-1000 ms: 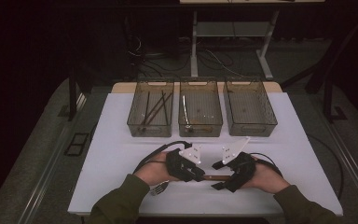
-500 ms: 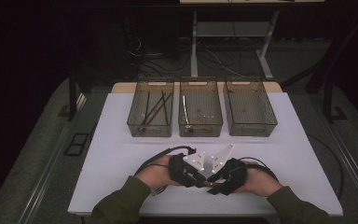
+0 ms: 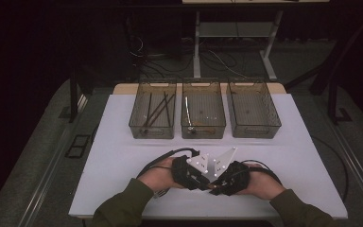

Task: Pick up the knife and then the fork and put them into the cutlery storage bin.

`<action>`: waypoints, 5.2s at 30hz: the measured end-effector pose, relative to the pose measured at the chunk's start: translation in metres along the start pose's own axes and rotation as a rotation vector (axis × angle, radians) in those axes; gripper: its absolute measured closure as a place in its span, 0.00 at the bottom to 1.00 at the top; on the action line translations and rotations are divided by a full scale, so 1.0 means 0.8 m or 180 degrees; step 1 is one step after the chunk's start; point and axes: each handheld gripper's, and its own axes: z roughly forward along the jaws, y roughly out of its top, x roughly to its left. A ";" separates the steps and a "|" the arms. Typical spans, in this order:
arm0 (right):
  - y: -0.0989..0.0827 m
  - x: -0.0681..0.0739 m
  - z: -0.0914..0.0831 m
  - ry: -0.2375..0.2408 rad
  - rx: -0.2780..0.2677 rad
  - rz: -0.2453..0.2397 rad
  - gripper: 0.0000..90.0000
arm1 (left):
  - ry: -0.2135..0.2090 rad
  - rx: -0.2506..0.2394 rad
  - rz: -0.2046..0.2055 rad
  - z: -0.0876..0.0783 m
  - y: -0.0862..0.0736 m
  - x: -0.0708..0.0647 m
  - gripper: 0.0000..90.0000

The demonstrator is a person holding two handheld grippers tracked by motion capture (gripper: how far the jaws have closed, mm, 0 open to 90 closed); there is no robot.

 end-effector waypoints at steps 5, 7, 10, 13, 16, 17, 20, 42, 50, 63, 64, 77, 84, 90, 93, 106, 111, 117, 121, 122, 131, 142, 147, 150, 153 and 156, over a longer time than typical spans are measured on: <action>0.000 0.000 -0.001 -0.0009 0.0001 0.0002 0.84 | -0.0003 -0.0011 0.0009 0.000 0.000 0.000 0.85; 0.000 0.000 -0.003 -0.0009 0.0008 0.0040 0.84 | -0.0013 -0.0017 -0.0001 -0.001 0.000 0.000 0.85; 0.001 0.001 -0.007 -0.0014 -0.0026 0.0102 0.84 | 0.0014 -0.0066 0.0024 0.000 -0.001 0.002 0.84; 0.000 -0.001 -0.011 -0.0054 -0.0087 0.0090 0.84 | 0.0004 -0.0084 0.0004 -0.001 -0.003 0.004 0.84; 0.000 -0.002 -0.013 -0.0067 -0.0106 0.0116 0.84 | 0.0026 -0.0113 -0.0021 -0.002 -0.004 0.005 0.83; 0.000 -0.002 -0.014 -0.0077 -0.0109 0.0131 0.84 | 0.0031 -0.0118 -0.0056 -0.003 -0.004 0.004 0.82; -0.002 -0.002 -0.018 -0.0135 -0.0115 0.0141 0.84 | 0.0074 -0.0195 -0.0140 -0.008 -0.008 0.006 0.74; -0.045 -0.032 -0.066 -0.0547 -0.0345 0.0620 0.84 | 0.1048 -0.0792 -0.1160 -0.064 -0.112 -0.010 0.16; -0.056 -0.041 -0.083 -0.0681 -0.0516 0.0850 0.84 | 0.1388 -0.0942 -0.1406 -0.068 -0.139 -0.025 0.04; -0.063 -0.055 -0.126 -0.0977 -0.0765 0.1165 0.84 | 0.1465 -0.1013 -0.1523 -0.070 -0.150 -0.027 0.00; -0.064 -0.057 -0.131 -0.0996 -0.0799 0.1192 0.84 | 0.1470 -0.0999 -0.1516 -0.070 -0.150 -0.027 0.00; -0.063 -0.083 -0.170 -0.1226 -0.1025 0.1440 0.84 | 0.1462 -0.0969 -0.1536 -0.068 -0.149 -0.028 0.01; -0.067 -0.108 -0.191 -0.1407 -0.1031 0.1664 0.84 | 0.1502 -0.0973 -0.1559 -0.069 -0.149 -0.028 0.00; -0.079 -0.128 -0.204 -0.1554 -0.1093 0.1865 0.84 | 0.1512 -0.0958 -0.1560 -0.069 -0.149 -0.028 0.00; -0.085 -0.138 -0.207 -0.1648 -0.1080 0.1981 0.84 | 0.1517 -0.0957 -0.1574 -0.069 -0.149 -0.027 0.00; -0.115 -0.179 -0.199 -0.2019 -0.0882 0.2386 0.84 | 0.1547 -0.1009 -0.1576 -0.067 -0.146 -0.029 0.00; -0.116 -0.196 -0.190 -0.2073 -0.0802 0.2475 0.84 | 0.1548 -0.1000 -0.1578 -0.066 -0.145 -0.029 0.00; -0.111 -0.216 -0.177 -0.2091 -0.0637 0.2547 0.84 | 0.1543 -0.1011 -0.1571 -0.067 -0.145 -0.029 0.00; -0.108 -0.229 -0.167 -0.2095 -0.0529 0.2583 0.84 | 0.1542 -0.1037 -0.1591 -0.067 -0.145 -0.030 0.00; -0.108 -0.231 -0.165 -0.2092 -0.0504 0.2603 0.84 | 0.1541 -0.1044 -0.1594 -0.068 -0.145 -0.030 0.00; -0.108 -0.243 -0.154 -0.2078 -0.0332 0.2681 0.84 | 0.1537 -0.1061 -0.1610 -0.068 -0.145 -0.030 0.00; -0.108 -0.249 -0.136 -0.1939 0.0046 0.2729 0.83 | 0.1517 -0.1051 -0.1616 -0.067 -0.146 -0.029 0.00; -0.106 -0.250 -0.135 -0.1981 0.0090 0.2710 0.79 | 0.1512 -0.1049 -0.1619 -0.067 -0.146 -0.029 0.00; -0.106 -0.251 -0.136 -0.2015 0.0050 0.2719 0.72 | 0.1514 -0.1052 -0.1621 -0.067 -0.146 -0.029 0.00; -0.105 -0.250 -0.136 -0.2031 0.0040 0.2712 0.70 | 0.1511 -0.1052 -0.1617 -0.067 -0.146 -0.029 0.00; -0.105 -0.249 -0.138 -0.2067 -0.0025 0.2674 0.68 | 0.1511 -0.1047 -0.1619 -0.067 -0.146 -0.029 0.00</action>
